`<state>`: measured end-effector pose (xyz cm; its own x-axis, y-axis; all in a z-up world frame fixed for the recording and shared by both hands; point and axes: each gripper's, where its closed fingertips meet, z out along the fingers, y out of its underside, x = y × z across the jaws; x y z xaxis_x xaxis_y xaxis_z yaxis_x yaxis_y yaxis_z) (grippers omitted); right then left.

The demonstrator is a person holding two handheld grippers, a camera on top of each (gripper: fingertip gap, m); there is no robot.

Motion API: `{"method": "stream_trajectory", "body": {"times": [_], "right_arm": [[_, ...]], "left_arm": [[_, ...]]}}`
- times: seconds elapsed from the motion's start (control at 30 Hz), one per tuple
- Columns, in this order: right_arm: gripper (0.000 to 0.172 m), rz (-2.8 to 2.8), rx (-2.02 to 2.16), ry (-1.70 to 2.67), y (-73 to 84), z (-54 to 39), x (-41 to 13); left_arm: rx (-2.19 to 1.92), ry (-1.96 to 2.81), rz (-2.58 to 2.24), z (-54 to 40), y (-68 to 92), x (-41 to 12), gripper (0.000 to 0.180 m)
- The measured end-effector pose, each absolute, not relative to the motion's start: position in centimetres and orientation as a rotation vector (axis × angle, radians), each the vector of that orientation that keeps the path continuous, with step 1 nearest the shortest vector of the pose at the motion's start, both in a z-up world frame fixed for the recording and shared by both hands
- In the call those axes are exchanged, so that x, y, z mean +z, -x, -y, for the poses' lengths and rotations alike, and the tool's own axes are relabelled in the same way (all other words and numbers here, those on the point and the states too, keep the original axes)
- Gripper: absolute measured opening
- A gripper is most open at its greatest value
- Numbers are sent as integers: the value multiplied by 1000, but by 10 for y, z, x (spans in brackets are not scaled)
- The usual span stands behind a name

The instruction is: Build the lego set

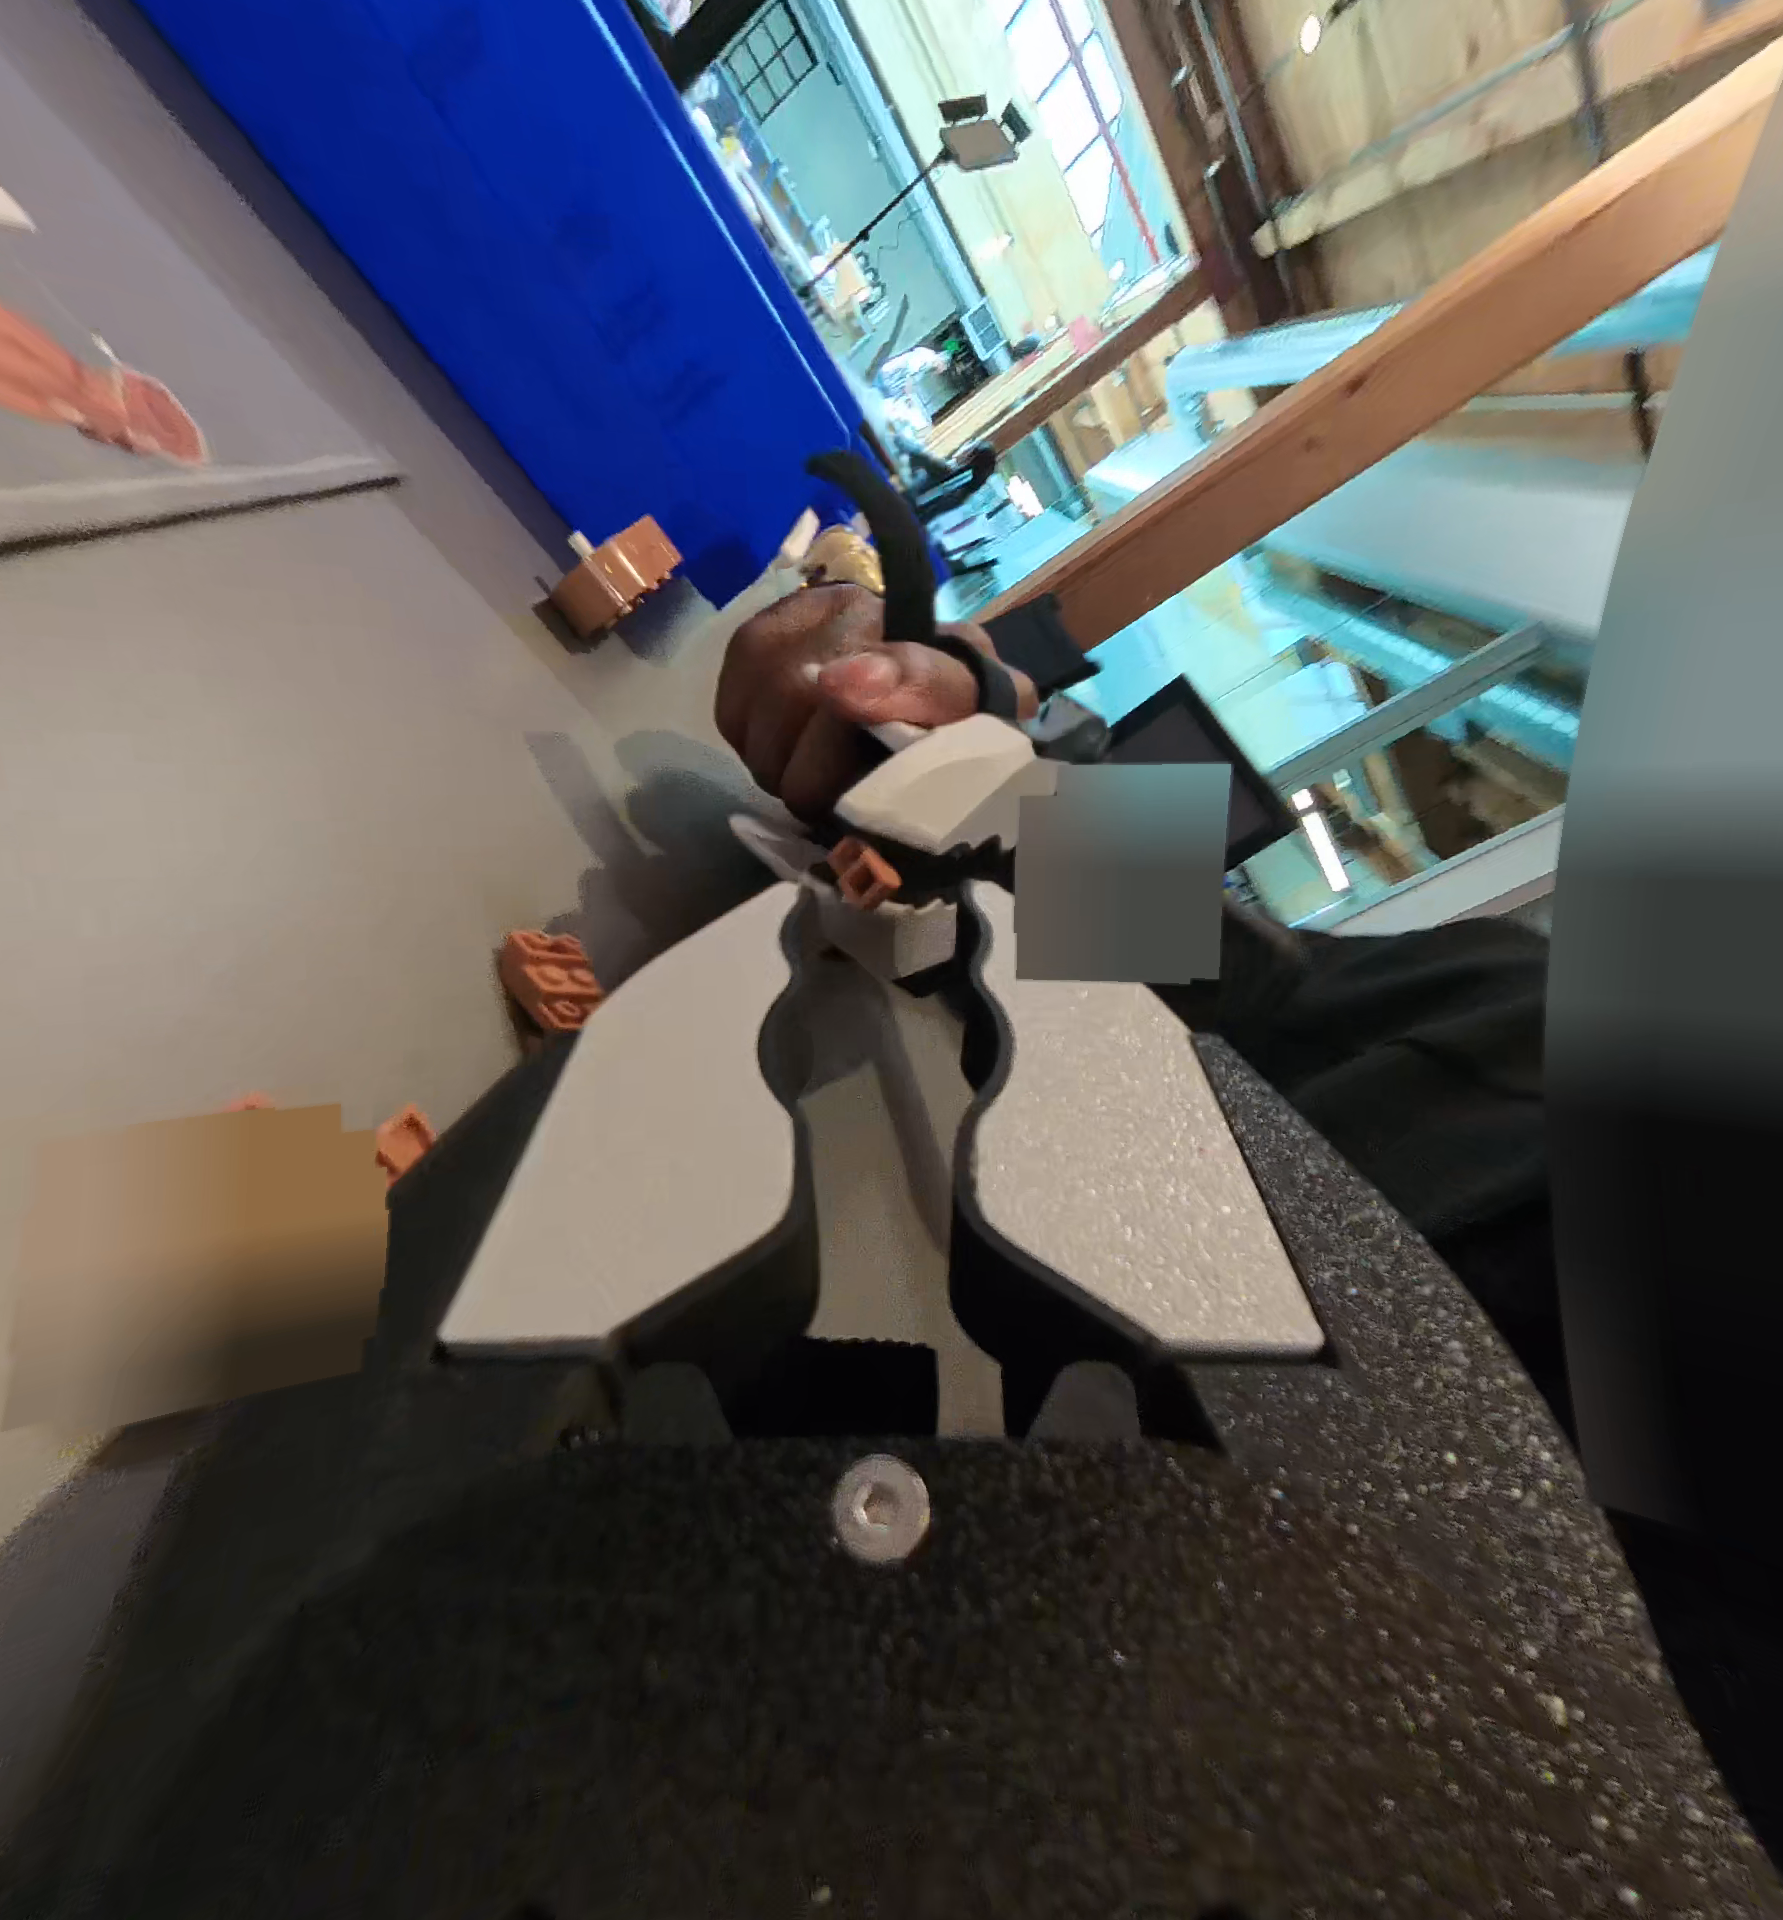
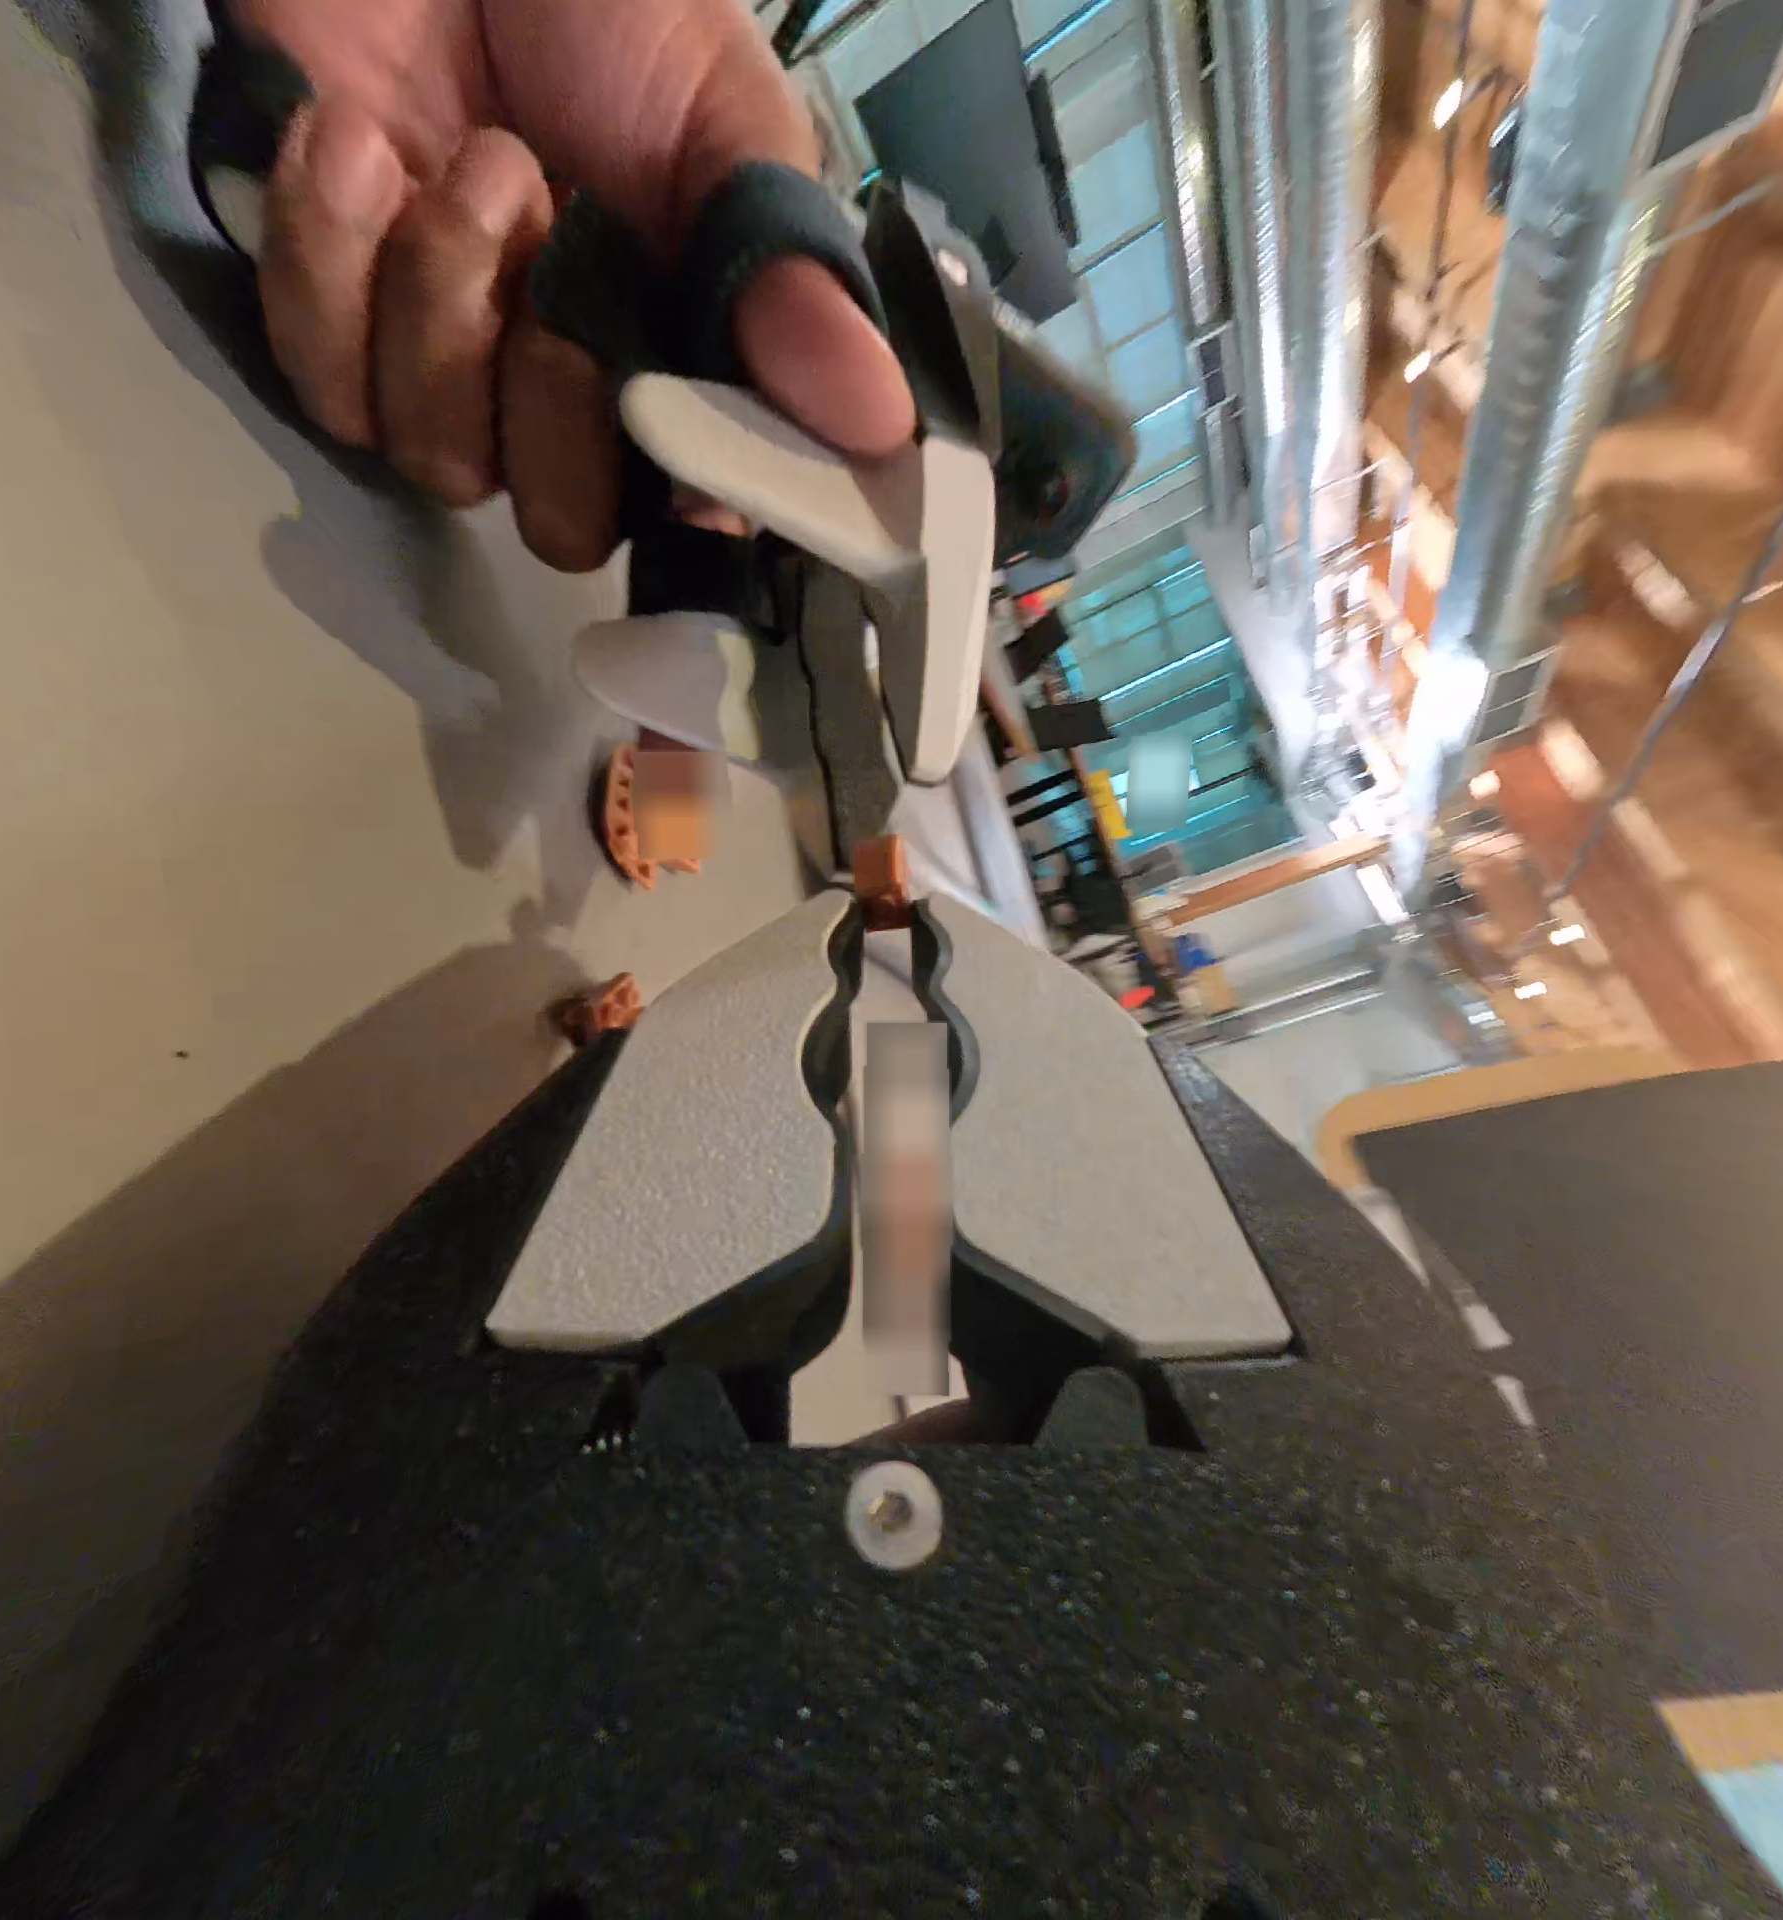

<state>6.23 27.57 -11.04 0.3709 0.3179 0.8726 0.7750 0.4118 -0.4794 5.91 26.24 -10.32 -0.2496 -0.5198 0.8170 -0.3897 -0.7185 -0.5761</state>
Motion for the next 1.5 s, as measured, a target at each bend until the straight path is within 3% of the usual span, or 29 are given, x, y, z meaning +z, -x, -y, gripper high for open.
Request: {"method": "stream_trajectory", "body": {"times": [0.03, 0.23, 0.4, 0.57, 0.73, 1.5], "right_arm": [[8, 1196, -338, 1215, -63, -276, -112], [8, 1173, -90, 1401, -62, -272, -123], [8, 1222, -52, 1430, -55, -266, -130], [8, 1237, -54, 1451, -55, -265, -133], [8, 1237, -31, 1469, -55, -265, -135], [8, 1256, 100, 1520, -49, -257, -140]], "left_arm": [[-2054, 1824, -1185, -265, -59, -103, 25], [-1310, 1401, -1576, -272, -58, -108, 25], [-1015, 1177, -1726, -264, -58, -118, 13], [-926, 1075, -1788, -257, -58, -122, 1], [-865, 1047, -1809, -256, -58, -125, 0], [-699, 877, -1962, -250, -49, -136, 15]]}}
